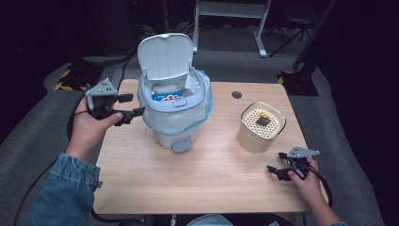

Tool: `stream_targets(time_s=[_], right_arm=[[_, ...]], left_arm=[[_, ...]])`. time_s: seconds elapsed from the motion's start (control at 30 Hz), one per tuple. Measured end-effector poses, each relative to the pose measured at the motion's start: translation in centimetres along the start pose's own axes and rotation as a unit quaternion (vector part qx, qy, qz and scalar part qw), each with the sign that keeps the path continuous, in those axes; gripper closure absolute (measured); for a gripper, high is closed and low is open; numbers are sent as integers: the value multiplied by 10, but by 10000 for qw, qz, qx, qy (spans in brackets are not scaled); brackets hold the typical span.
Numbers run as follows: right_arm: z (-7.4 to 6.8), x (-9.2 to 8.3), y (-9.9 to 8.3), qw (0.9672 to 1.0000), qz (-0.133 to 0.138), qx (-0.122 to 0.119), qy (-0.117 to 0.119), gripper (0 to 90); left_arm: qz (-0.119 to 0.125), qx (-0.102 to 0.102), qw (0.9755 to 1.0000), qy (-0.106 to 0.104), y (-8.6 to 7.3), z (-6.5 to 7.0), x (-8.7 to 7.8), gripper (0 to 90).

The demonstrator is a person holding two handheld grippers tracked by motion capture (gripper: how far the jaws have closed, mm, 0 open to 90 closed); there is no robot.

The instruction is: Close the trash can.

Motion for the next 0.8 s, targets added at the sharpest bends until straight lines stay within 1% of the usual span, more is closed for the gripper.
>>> stream_targets(time_s=[0.07,0.2,0.23,0.4,0.5,0.57,0.7,0.8], right_arm=[[0,0,0,10000,0,-1,0,175],[0,0,0,10000,-1,0,0,175],[0,0,0,10000,0,-1,-1,176],[0,0,0,10000,2,2,5,175],[0,0,0,10000,-1,0,0,175],[0,0,0,10000,0,-2,0,176],[0,0,0,10000,0,-1,1,175],[0,0,0,10000,3,-1,5,176]], left_arm=[[55,-25,9999,87,8,-10,3,328],[164,-87,9996,190,21,-23,8,328],[222,-102,9995,222,24,-27,9,328],[410,-183,9986,278,39,-38,12,332],[562,-237,9975,357,48,-44,12,334],[752,-325,9959,393,56,-47,14,335],[962,-431,9936,415,66,-52,18,339],[1059,-487,9927,306,72,-53,24,343]])
Point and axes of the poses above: each handheld gripper's, and its own axes: x roughly forward along the jaws, y roughly out of its top, z roughly to its right, the point moved 10 cm from there along x, roughly forward along the jaws, and after that the axes turned 4 degrees about z, right-handed, at the moved point
